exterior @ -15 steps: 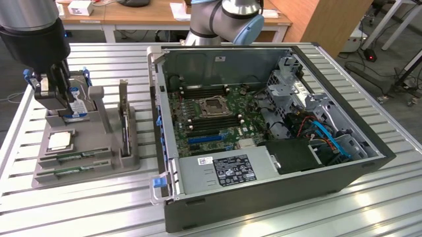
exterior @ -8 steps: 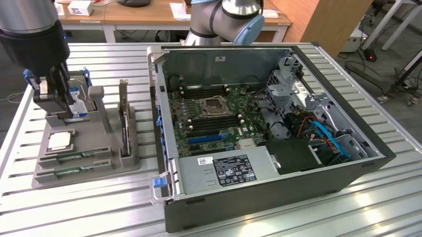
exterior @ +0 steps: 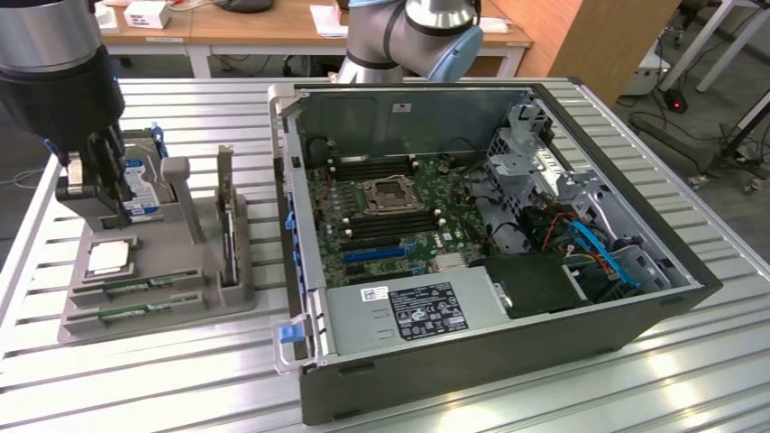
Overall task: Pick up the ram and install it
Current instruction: 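Pick up the ram and move it above insertion slot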
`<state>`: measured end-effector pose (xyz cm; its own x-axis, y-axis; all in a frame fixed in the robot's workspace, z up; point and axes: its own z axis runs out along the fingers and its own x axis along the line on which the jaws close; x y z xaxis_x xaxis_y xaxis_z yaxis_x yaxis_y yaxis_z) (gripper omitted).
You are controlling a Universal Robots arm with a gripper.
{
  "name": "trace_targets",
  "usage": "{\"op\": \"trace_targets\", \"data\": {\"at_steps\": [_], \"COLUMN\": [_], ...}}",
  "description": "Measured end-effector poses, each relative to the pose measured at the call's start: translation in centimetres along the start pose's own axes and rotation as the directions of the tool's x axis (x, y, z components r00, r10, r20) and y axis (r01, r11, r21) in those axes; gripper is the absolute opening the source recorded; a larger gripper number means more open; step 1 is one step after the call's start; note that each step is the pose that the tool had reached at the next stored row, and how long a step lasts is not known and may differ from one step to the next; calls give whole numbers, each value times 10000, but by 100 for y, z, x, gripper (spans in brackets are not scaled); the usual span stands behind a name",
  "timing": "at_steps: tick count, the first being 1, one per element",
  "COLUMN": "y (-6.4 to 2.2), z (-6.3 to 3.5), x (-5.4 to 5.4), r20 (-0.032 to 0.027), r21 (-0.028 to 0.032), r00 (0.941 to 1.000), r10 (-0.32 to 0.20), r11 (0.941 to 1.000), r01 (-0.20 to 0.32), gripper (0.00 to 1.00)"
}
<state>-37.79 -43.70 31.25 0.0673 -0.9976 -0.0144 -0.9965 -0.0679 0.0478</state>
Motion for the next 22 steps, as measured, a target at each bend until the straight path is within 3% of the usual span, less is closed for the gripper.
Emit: {"op": "trace_targets", "data": {"at_steps": [12, 22], "y": [12, 11], "z": [-2, 40], "x": [174, 190], "r20": [0, 1], "r21": [-1, 0], "r00": [10000, 10000], "r10": [0, 0], "r11": [10000, 10000], "r01": [0, 0], "gripper": [41, 41]}}
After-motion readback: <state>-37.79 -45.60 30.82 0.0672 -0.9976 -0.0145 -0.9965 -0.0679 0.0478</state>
